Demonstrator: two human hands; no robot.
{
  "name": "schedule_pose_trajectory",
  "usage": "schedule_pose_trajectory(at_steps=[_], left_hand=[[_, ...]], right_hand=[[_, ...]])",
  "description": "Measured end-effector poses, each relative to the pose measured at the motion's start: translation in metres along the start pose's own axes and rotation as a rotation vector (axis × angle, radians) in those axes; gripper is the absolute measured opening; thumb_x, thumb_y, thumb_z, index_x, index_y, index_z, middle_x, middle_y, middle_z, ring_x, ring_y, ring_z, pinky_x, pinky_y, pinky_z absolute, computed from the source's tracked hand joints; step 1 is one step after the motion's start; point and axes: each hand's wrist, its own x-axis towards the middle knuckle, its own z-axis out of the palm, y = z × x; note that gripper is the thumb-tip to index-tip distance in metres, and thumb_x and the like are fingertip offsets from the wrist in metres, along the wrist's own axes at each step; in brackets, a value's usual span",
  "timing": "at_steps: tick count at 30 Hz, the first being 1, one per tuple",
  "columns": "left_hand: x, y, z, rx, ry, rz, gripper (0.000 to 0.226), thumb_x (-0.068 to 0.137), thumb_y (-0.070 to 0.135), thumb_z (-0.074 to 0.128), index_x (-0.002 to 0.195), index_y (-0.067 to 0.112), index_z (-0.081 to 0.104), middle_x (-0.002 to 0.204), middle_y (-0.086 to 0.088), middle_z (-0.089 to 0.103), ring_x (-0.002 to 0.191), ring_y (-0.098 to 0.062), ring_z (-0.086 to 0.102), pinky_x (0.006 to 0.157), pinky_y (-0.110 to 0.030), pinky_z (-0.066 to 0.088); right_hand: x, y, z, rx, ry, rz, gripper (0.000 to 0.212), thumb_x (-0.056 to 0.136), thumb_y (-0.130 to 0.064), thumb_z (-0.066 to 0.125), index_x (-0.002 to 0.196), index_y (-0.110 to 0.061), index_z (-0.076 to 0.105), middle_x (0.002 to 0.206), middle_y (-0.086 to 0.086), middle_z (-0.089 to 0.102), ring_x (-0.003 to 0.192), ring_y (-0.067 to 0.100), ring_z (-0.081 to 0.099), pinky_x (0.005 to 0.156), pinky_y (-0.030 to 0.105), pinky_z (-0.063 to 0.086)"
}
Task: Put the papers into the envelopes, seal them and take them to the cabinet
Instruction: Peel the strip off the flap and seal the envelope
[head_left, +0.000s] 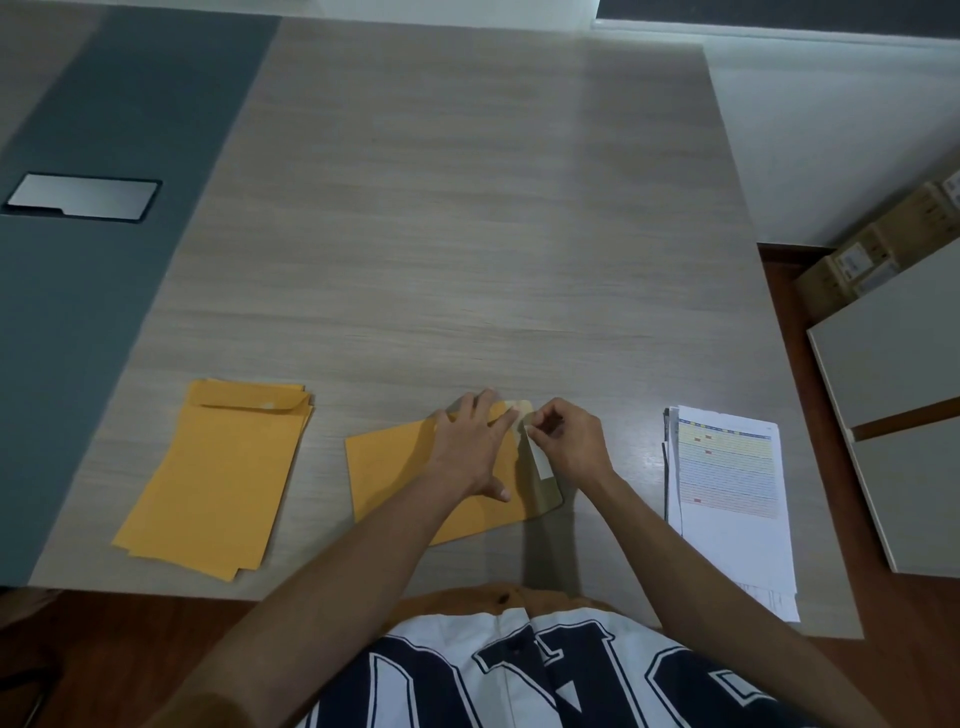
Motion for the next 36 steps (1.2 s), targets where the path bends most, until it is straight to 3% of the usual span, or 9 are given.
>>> schedule_pose_trajectory(at_steps=[5,8,12,16,19,22,30,33,36], left_hand=[[0.0,-0.003,-0.002,-0.028,0.009,0.001,0.117,0.055,0.072,0.079,0.15,0.038,0.018,0.16,-0.002,0.008,0.144,-0.03,0.014,0.105,-0.057,0.033],[0.001,-0.005,-0.007,-0.061,0.002,-0.025,0.117,0.056,0.073,0.078,0.151,0.037,0.02,0.16,-0.001,0.011,0.145,-0.027,0.015,0.107,-0.055,0.032],[0.006,-0.004,-0.014,-0.138,0.005,-0.18,0.116,0.058,0.078,0.073,0.152,0.033,0.021,0.156,-0.005,0.017,0.142,-0.028,0.019,0.107,-0.052,0.03],[0.01,-0.008,-0.016,-0.191,0.046,-0.37,0.117,0.058,0.088,0.06,0.151,0.027,0.023,0.147,-0.01,0.026,0.135,-0.031,0.026,0.104,-0.053,0.035],[0.011,-0.013,-0.012,-0.19,0.062,-0.406,0.114,0.061,0.089,0.055,0.149,0.023,0.024,0.141,-0.012,0.029,0.13,-0.033,0.03,0.103,-0.05,0.038],[0.012,-0.018,-0.011,-0.177,0.068,-0.419,0.109,0.064,0.088,0.054,0.146,0.022,0.027,0.136,-0.012,0.03,0.125,-0.032,0.033,0.099,-0.045,0.041],[0.012,-0.031,-0.018,-0.246,0.027,-0.382,0.094,0.066,0.073,0.067,0.136,0.017,0.036,0.133,-0.009,0.025,0.12,-0.031,0.041,0.083,-0.042,0.054],[0.013,-0.037,-0.019,-0.264,0.017,-0.375,0.091,0.068,0.067,0.071,0.133,0.014,0.037,0.135,-0.01,0.024,0.114,-0.031,0.048,0.078,-0.039,0.054],[0.016,-0.044,-0.021,-0.256,0.031,-0.361,0.098,0.065,0.066,0.072,0.141,0.02,0.029,0.137,-0.011,0.024,0.104,-0.032,0.056,0.072,-0.035,0.051]], right_hand=[[0.002,-0.006,-0.015,0.185,0.041,0.051,0.015,0.08,-0.011,0.077,0.088,-0.022,0.07,0.077,-0.009,0.066,0.065,-0.003,0.06,0.061,0.009,0.048],[0.014,-0.004,-0.033,0.37,0.126,0.165,0.014,0.083,-0.005,0.073,0.096,-0.01,0.074,0.072,-0.001,0.067,0.06,0.006,0.061,0.059,0.02,0.053],[0.043,0.003,-0.058,0.572,0.265,0.433,0.012,0.082,0.008,0.067,0.083,-0.005,0.066,0.077,0.016,0.065,0.052,0.018,0.058,0.059,0.034,0.053],[0.067,0.011,-0.078,0.533,0.359,0.572,0.016,0.08,0.003,0.063,0.073,-0.01,0.059,0.071,0.013,0.065,0.047,0.014,0.061,0.062,0.033,0.061],[0.076,0.012,-0.083,0.473,0.386,0.633,0.012,0.079,0.004,0.064,0.081,-0.007,0.059,0.073,0.014,0.068,0.051,0.017,0.066,0.056,0.032,0.062],[0.079,0.012,-0.08,0.416,0.351,0.598,0.015,0.082,0.005,0.061,0.083,-0.008,0.055,0.081,0.017,0.068,0.052,0.019,0.067,0.047,0.029,0.059],[0.079,0.01,-0.07,0.18,0.361,0.503,0.018,0.078,0.001,0.058,0.071,-0.015,0.055,0.086,0.019,0.072,0.069,0.033,0.071,0.072,0.043,0.061],[0.067,0.002,-0.062,0.049,0.391,0.354,0.01,0.076,-0.009,0.067,0.079,-0.015,0.06,0.078,0.004,0.067,0.079,0.024,0.065,0.079,0.036,0.055],[0.044,-0.013,-0.041,-0.072,0.22,0.103,0.03,0.074,-0.027,0.078,0.098,-0.018,0.064,0.094,0.002,0.066,0.089,0.018,0.06,0.076,0.028,0.049]])
